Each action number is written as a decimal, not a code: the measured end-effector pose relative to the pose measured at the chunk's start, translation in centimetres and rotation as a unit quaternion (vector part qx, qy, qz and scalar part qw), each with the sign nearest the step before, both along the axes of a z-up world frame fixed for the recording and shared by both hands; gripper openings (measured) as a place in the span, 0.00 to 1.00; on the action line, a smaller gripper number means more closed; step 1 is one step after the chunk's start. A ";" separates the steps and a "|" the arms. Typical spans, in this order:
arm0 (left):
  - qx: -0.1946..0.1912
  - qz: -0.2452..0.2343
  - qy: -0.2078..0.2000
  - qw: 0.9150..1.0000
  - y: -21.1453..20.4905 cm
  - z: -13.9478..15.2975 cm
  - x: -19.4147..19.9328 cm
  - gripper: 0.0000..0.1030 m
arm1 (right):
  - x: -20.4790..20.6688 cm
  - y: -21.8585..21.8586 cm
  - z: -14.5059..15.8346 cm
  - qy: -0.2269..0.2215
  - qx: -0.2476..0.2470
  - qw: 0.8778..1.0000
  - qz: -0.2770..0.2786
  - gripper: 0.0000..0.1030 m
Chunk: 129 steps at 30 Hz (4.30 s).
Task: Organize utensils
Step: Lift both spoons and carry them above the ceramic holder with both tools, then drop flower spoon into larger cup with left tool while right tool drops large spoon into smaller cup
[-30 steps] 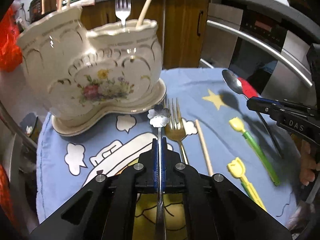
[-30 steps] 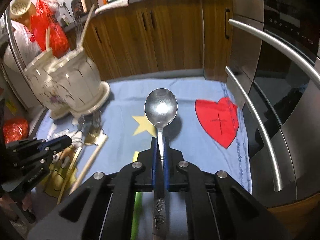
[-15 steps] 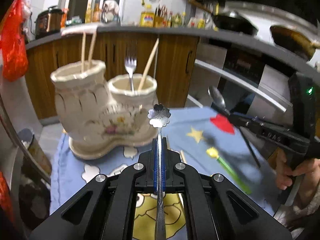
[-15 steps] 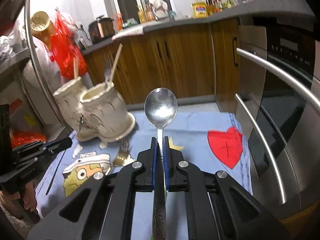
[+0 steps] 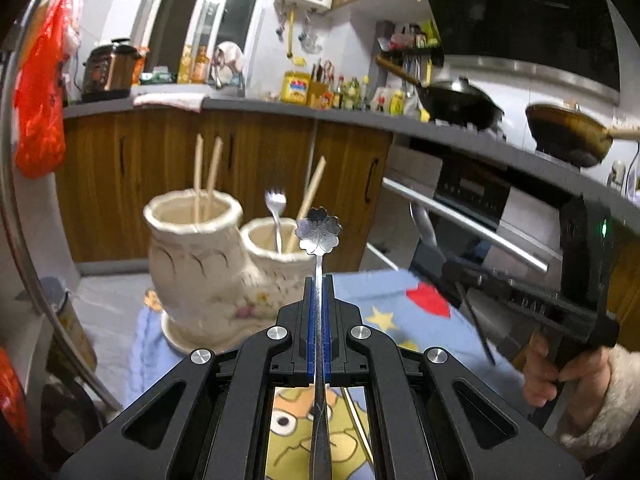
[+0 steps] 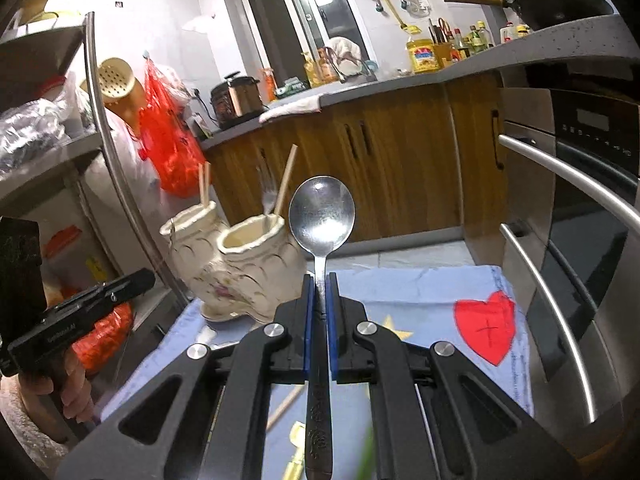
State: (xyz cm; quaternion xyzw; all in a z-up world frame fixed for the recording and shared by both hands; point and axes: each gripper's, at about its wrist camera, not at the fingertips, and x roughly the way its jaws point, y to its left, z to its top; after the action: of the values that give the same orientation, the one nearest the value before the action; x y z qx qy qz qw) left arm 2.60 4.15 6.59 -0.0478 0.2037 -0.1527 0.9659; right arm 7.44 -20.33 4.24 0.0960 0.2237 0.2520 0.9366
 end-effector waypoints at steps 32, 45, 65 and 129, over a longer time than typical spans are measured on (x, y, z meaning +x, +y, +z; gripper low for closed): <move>-0.071 0.053 -0.109 0.990 8.3 7.3 12.8 0.03 | 12.8 13.0 5.5 -0.106 0.054 0.993 0.015 0.06; -0.052 0.075 -0.144 0.985 8.3 5.3 14.0 0.03 | 14.4 13.2 2.7 -0.108 0.055 0.993 0.001 0.06; -0.005 0.054 -0.108 0.993 8.1 2.8 11.0 0.03 | 10.4 12.0 2.2 -0.122 -0.004 0.992 0.030 0.06; 0.031 0.066 0.021 0.997 6.5 2.5 10.0 0.55 | 8.5 10.0 2.3 -0.001 -0.012 0.999 0.033 0.66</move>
State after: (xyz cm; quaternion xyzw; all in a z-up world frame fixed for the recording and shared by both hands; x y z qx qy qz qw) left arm 12.62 10.67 9.11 -0.0340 0.2248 -0.0809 0.9704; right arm 15.96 -10.30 6.50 0.0774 0.2292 0.2804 0.9289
